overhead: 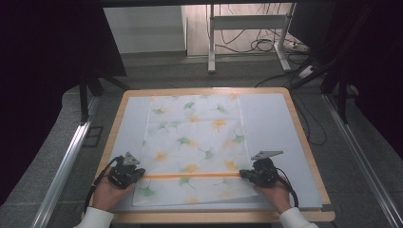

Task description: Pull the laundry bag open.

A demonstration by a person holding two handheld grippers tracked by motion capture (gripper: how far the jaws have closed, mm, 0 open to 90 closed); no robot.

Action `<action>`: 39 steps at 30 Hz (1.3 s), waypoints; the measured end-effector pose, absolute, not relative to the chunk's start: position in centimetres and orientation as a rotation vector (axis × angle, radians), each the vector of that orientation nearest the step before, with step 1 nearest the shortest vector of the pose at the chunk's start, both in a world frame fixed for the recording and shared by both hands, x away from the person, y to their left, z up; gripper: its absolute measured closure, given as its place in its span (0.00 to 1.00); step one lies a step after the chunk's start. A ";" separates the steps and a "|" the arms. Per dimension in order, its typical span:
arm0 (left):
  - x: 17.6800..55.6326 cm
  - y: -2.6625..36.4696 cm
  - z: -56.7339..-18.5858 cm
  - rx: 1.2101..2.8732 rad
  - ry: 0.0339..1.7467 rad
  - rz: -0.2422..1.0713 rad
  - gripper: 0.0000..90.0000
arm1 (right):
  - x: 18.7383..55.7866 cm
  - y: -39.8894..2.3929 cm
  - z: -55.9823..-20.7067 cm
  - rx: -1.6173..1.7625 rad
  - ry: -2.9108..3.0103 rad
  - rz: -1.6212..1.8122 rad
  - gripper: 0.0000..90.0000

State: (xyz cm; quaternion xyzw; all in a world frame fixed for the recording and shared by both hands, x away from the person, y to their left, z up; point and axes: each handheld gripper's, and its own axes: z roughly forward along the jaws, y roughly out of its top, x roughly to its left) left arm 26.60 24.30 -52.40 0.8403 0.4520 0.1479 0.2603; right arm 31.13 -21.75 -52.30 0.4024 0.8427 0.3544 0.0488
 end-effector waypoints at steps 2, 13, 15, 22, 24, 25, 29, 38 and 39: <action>26.5 24.8 -52.4 2.264 1.241 0.404 1.00 | 31.1 -21.7 -52.3 1.226 2.568 1.080 0.99; 26.4 24.7 -52.7 2.258 1.235 0.417 1.00 | 31.1 -21.7 -52.3 1.222 2.569 1.079 0.99; 26.5 24.8 -52.7 2.252 1.230 0.413 1.00 | 31.1 -21.7 -52.3 1.218 2.567 1.078 0.99; 26.5 24.6 -52.7 2.187 1.231 0.431 0.95 | 31.2 -21.9 -52.3 1.212 2.572 1.092 0.99; 26.4 24.6 -52.6 2.140 1.217 0.459 0.84 | 31.1 -21.8 -52.3 1.206 2.571 1.090 0.99; 26.4 24.7 -52.4 2.112 1.213 0.473 0.79 | 31.1 -21.8 -52.3 1.199 2.573 1.089 0.99; 26.6 25.1 -52.0 2.004 1.239 0.442 0.57 | 30.9 -22.1 -51.7 1.160 2.553 1.152 0.94; 26.4 26.0 -51.9 1.973 1.256 0.463 0.46 | 30.5 -24.2 -50.7 1.130 2.442 1.232 0.61; 26.4 26.3 -51.9 1.970 1.267 0.469 0.46 | 30.5 -24.5 -50.6 1.135 2.432 1.235 0.60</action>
